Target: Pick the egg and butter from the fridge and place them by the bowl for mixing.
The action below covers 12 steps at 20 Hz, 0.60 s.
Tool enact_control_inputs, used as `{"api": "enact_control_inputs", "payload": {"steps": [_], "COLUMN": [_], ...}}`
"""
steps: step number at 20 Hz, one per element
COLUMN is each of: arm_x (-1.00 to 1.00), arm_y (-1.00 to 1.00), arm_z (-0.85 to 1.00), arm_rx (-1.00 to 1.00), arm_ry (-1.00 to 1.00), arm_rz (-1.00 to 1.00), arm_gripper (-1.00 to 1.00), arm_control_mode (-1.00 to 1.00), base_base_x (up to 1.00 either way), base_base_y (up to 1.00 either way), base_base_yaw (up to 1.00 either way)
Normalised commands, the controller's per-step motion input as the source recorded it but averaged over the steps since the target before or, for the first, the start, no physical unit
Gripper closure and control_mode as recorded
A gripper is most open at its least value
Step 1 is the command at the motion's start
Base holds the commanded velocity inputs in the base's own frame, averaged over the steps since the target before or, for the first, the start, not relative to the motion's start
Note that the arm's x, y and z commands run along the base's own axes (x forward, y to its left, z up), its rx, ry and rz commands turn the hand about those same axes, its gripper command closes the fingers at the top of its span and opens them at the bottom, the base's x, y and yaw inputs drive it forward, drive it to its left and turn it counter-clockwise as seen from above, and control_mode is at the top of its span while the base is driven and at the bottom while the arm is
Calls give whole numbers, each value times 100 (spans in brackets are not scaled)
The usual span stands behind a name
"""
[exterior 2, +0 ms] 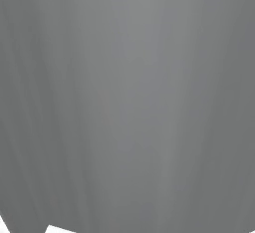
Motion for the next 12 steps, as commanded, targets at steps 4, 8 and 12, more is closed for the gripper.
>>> {"api": "enact_control_inputs", "payload": {"steps": [4,8,12], "arm_x": [7,0,15], "arm_y": [0,0,0], "arm_z": [-28,-8,0], "arm_rx": [14,7,0], "arm_ry": [9,0,0], "arm_rz": [6,4,0], "arm_gripper": [-100,-100,-100], "arm_control_mode": [-100,-100,-100], "base_base_x": [0,0,0], "base_base_y": [0,0,0], "base_base_yaw": [0,0,0]}}
